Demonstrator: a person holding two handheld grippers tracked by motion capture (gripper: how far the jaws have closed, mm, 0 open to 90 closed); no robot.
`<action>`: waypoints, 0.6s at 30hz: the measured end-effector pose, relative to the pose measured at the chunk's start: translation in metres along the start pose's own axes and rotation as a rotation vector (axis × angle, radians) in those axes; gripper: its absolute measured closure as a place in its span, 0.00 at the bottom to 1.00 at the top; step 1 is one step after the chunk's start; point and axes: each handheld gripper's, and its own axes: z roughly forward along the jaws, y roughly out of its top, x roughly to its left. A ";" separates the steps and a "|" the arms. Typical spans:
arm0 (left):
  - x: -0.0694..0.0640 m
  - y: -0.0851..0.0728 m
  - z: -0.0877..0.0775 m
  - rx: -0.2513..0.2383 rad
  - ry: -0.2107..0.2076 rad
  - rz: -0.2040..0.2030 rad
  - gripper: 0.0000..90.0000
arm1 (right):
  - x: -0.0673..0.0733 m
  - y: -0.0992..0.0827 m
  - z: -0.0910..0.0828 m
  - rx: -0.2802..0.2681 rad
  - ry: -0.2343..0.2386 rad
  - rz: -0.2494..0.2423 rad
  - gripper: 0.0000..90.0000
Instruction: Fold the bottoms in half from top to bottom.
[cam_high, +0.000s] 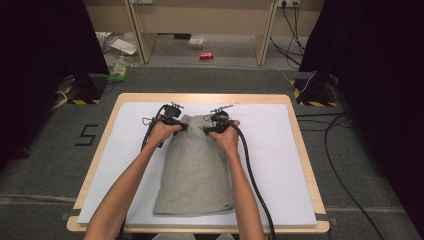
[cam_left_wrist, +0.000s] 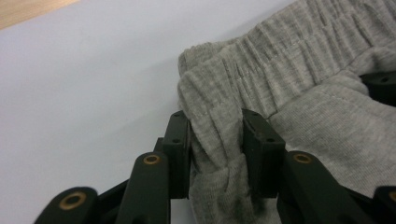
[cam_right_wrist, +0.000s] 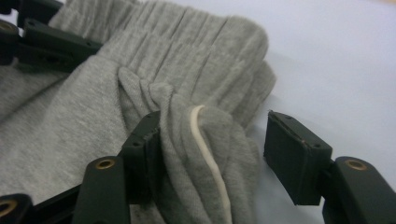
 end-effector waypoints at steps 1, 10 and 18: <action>0.000 0.000 0.000 0.000 0.001 0.000 0.72 | 0.001 0.000 0.001 -0.004 -0.005 -0.001 0.45; -0.001 0.000 0.000 0.000 0.006 0.009 0.72 | 0.003 0.000 0.001 -0.002 -0.015 -0.014 0.63; -0.002 -0.001 -0.001 -0.011 0.006 0.016 0.74 | 0.003 -0.001 0.000 -0.011 0.012 0.020 0.84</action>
